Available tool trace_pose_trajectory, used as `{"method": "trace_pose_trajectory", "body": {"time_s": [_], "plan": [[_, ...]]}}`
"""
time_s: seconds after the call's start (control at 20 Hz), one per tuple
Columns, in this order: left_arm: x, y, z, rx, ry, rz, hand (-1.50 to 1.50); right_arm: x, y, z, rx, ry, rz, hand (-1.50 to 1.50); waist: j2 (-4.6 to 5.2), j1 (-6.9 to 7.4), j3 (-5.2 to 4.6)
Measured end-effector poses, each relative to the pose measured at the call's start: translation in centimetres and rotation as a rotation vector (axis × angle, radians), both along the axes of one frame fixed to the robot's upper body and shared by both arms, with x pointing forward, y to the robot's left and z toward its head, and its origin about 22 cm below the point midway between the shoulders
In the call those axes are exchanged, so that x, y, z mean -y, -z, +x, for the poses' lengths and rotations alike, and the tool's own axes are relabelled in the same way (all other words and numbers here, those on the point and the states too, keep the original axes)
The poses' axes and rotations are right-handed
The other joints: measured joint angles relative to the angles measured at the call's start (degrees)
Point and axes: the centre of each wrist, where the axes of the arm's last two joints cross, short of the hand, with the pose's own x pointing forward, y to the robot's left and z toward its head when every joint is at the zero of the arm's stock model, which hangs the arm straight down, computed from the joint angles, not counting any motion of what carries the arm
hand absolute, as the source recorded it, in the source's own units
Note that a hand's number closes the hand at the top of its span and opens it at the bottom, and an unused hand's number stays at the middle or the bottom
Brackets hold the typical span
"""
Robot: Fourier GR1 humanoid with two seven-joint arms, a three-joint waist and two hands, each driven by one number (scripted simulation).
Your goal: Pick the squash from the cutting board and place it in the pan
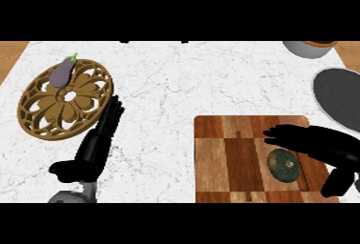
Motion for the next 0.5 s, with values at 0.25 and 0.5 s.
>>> {"method": "trace_pose_trajectory", "body": {"time_s": [0.25, 0.5], "plan": [[0.1, -0.3, -0.6, -0.003, 0.001, 0.000, 0.00, -0.7, 1.4, 0.3, -0.007, 0.029, 0.030, -1.50, 0.00, 0.07, 0.01], [0.2, 0.0, -0.2, -0.009, 0.001, 0.000, 0.00, -1.3, 2.6, 1.1, -0.004, 0.039, 0.035, -1.50, 0.02, 0.08, 0.00]]}}
